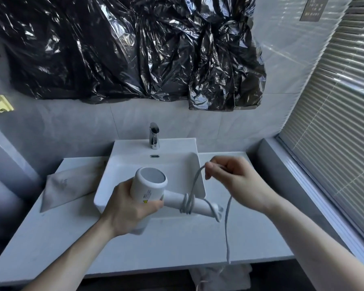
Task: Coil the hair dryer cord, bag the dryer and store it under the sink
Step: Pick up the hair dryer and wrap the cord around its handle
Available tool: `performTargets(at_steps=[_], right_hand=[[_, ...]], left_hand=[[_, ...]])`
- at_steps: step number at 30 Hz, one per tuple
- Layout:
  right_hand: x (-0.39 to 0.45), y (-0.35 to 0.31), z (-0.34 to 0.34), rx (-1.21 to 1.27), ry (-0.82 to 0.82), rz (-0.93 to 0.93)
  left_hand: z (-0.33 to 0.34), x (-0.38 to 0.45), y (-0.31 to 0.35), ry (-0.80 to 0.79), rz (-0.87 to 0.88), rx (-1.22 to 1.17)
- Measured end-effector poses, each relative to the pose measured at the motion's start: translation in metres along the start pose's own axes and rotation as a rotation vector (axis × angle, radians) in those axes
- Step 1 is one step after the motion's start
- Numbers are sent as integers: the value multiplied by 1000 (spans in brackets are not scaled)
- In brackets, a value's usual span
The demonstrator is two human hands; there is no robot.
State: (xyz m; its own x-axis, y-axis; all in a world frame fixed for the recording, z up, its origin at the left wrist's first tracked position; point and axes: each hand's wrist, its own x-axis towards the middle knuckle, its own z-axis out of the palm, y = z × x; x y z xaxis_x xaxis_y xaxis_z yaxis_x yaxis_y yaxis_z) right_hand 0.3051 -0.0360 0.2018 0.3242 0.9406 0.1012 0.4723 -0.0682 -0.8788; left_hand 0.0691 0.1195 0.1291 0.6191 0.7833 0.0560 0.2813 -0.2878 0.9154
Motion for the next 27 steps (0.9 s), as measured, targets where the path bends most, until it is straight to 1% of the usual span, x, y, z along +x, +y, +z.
performTargets(at_steps=[3,7,9,12,13,15,17,19,22,24,27], right_hand=[[20,17,-4,52,52,43],[35,41,4,222,-51,175],[32,51,11,288,-75,210],[19,67,29,422,-98,176],[16,69,39,433,-108,189],[13,70,62,450,-150,281],[8,69,80,385,-198,303],[-2,64,85,238,-228,263],[-14,49,75,64,-249,232],[-17,35,62,-30,-266,202],[-21,15,43,-122,-293,111]], left_hand=[[-1,-4,10,-121,68,-64],[-9,-4,26,-204,119,-206],[-14,-1,30,-162,121,-274],[-17,6,30,-20,65,-391],[-16,8,30,20,37,-425],[-10,13,30,75,-2,-464],[-6,18,27,150,-59,-488],[-6,24,20,246,-118,-487],[-10,29,8,355,-157,-399],[-12,31,2,375,-182,-287],[-11,28,1,347,-162,-97]])
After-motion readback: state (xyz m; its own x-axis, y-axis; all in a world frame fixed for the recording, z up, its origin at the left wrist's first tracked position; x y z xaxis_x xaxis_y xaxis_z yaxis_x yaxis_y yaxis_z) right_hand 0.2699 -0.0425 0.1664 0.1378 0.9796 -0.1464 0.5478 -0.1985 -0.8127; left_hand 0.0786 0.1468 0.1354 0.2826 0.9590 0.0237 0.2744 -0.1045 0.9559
